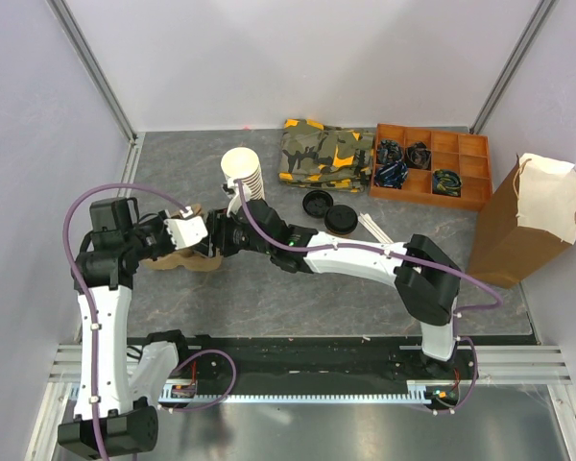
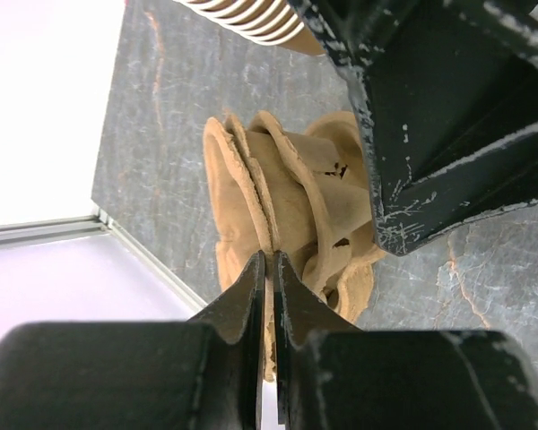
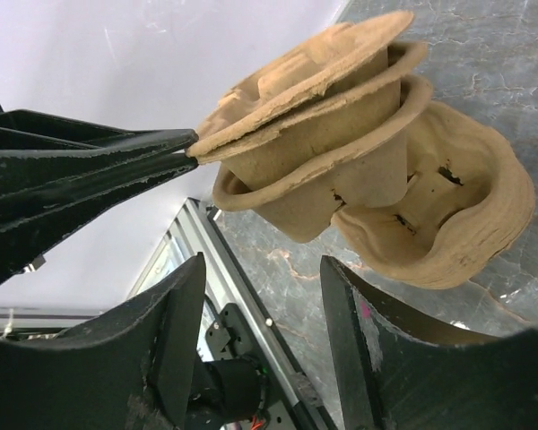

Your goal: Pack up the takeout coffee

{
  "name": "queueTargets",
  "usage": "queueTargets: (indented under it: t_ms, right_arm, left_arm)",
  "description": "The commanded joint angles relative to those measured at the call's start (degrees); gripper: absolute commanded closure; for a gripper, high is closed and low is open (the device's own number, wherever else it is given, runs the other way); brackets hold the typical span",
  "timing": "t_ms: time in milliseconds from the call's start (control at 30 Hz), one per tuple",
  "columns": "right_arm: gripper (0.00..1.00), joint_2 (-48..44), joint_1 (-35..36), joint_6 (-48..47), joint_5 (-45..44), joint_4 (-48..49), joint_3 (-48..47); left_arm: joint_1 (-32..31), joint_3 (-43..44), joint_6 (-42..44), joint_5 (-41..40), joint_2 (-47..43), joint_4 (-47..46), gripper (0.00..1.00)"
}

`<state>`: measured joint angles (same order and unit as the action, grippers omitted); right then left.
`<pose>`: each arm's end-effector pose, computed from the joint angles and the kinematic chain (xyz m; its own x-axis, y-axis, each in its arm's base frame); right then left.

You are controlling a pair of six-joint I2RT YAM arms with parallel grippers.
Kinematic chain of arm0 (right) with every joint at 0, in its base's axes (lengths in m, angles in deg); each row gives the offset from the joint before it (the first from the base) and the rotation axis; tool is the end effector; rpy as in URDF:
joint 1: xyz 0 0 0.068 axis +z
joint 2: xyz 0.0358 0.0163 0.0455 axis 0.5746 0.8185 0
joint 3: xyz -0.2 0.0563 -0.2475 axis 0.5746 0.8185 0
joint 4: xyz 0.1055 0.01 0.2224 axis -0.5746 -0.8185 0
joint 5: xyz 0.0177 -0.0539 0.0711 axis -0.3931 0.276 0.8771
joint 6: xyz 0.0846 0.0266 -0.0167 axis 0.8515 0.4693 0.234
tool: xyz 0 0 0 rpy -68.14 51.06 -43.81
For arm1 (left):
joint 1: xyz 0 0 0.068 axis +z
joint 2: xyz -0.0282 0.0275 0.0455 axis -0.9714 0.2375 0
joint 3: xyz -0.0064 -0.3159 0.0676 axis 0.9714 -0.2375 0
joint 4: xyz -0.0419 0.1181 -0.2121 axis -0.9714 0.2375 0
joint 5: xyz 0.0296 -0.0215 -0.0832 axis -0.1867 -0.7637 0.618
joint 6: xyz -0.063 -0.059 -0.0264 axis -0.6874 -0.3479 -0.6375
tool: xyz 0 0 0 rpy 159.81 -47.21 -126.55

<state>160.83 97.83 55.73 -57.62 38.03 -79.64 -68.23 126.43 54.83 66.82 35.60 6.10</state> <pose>0.2275 0.4515 0.3275 -0.7204 0.1275 -0.6818 -0.5719 0.4471 0.6878 0.1277 -0.0240 0.3574 0.0505 0.8382 -0.5430 0.7237 0.3439 0.5983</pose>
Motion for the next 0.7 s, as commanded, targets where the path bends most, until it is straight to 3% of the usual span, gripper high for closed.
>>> queueTargets:
  t_ms: [0,333,667]
  right_arm:
    - [0.37,-4.8,-0.1,1.0,1.3,0.1,-1.5]
    - [0.37,-6.6,-3.3,2.3,3.9,-2.5,1.6]
    - [0.45,-4.9,-4.0,3.7,5.3,-3.4,1.6]
  left_arm:
    - [0.1,1.9,2.0,1.0,-1.6,-2.5,0.98]
    - [0.1,-3.2,1.8,5.9,-3.4,-2.4,0.98]
    - [0.0,-6.9,1.3,9.5,-3.3,-2.5,0.98]
